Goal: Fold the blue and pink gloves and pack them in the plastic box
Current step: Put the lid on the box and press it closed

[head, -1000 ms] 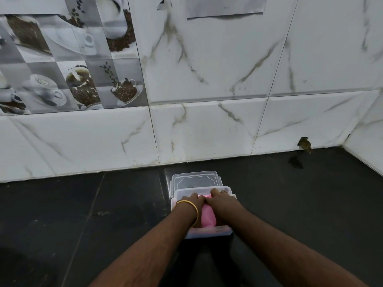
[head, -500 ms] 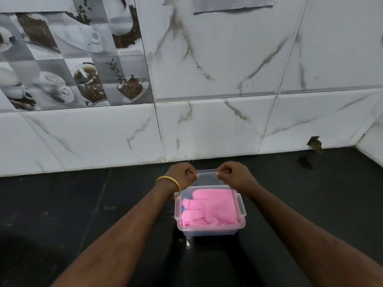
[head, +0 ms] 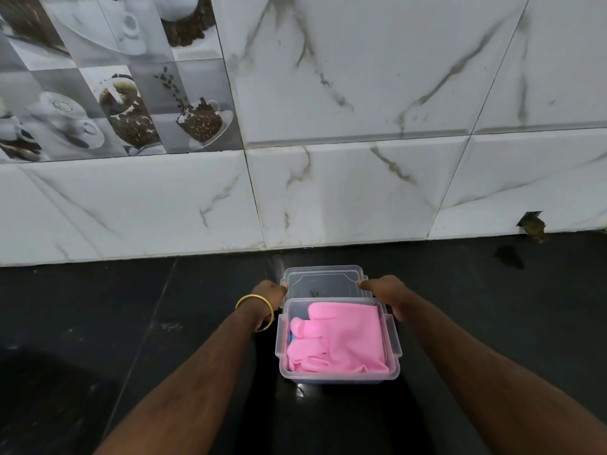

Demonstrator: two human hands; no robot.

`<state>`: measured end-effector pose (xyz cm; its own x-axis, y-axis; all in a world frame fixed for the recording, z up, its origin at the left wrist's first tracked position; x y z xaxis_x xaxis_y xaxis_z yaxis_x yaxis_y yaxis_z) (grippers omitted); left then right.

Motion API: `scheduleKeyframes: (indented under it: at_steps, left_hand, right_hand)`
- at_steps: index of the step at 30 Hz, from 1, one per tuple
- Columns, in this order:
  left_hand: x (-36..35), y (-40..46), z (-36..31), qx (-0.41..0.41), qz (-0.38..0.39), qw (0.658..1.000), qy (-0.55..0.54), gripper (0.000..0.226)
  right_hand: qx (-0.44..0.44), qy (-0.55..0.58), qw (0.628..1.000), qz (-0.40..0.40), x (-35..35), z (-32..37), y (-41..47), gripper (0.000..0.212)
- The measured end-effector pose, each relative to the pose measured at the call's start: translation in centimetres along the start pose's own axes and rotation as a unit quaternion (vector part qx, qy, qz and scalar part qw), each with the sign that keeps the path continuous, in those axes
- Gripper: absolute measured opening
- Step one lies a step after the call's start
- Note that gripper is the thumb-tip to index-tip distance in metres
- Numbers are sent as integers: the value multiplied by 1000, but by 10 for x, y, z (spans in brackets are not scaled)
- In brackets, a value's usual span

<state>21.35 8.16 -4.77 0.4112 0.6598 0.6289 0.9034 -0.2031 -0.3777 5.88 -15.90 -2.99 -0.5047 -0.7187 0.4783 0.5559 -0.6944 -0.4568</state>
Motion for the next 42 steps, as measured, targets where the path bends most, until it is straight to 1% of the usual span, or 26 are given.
scheduleKeyframes:
  at_steps: [2,4,6,8,11,15,18,22,24,27,29,30,32,35,37,39,42]
  left_hand:
    - [-1,-1,1,6,1,1000,-12,44]
    - [-8,8,1,38,10,999,-34,44]
    - [-7,7,0,53,12,997,-60,43]
    - [-5,5,-6,50,12,995,-82,39]
    - [0,-2,-19,25,1,992,-125,34]
    - [17,-20,-39,16,-14,968,-251,42]
    - [32,-34,-50,16,-32,958,-284,56]
    - [46,-51,-56,11,-48,949,-313,63]
    - [52,-59,-55,15,-57,935,-349,62]
    - [61,-71,-51,20,-77,913,-399,57]
    - [66,-81,-48,13,-84,904,-420,48]
    - [67,-85,-48,4,-91,904,-418,43]
    - [70,-95,-46,-15,-107,908,-405,34]
    - [73,-107,-42,-33,-112,900,-419,33]
    - [74,-116,-38,-42,-121,901,-415,30]
    - [76,-125,-35,-56,-144,912,-381,27]
    - [75,-139,-28,-66,-174,930,-316,28]
  right_hand:
    - [-2,1,1000,7,-2,0,-2,54]
    - [-13,2,1000,17,-7,-1,10,49]
    - [0,11,1000,17,-8,5,8,44]
    - [35,7,999,-5,-5,13,8,33]
    - [76,57,995,-30,3,25,2,5]
    - [103,138,984,-54,17,40,-14,11]
    - [107,189,974,-64,26,47,-31,24]
    - [96,273,954,-83,40,52,-52,19]
    - [84,312,942,-85,45,54,-61,20]
    - [33,421,902,-88,53,49,-73,26]
    - [19,469,878,-91,58,45,-81,19]
    - [22,478,873,-91,59,44,-84,15]
    - [37,467,878,-94,60,42,-92,6]
    - [71,417,899,-115,63,39,-105,25]
    - [90,381,909,-141,65,36,-116,34]
    - [115,342,920,-151,64,32,-126,40]
    - [132,270,938,-174,60,22,-138,46]
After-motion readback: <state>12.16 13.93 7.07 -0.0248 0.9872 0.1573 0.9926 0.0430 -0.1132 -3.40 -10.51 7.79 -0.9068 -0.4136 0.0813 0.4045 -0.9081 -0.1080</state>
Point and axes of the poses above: each hand's wrist, its own y-axis towards the middle knuckle, its own x-axis out of the back of the hand, z = x × y, the point moved 6 cm from there along y, towards the middle knuckle, and after that the axes turned 7 degrees about -z, right-handed, at the moved point
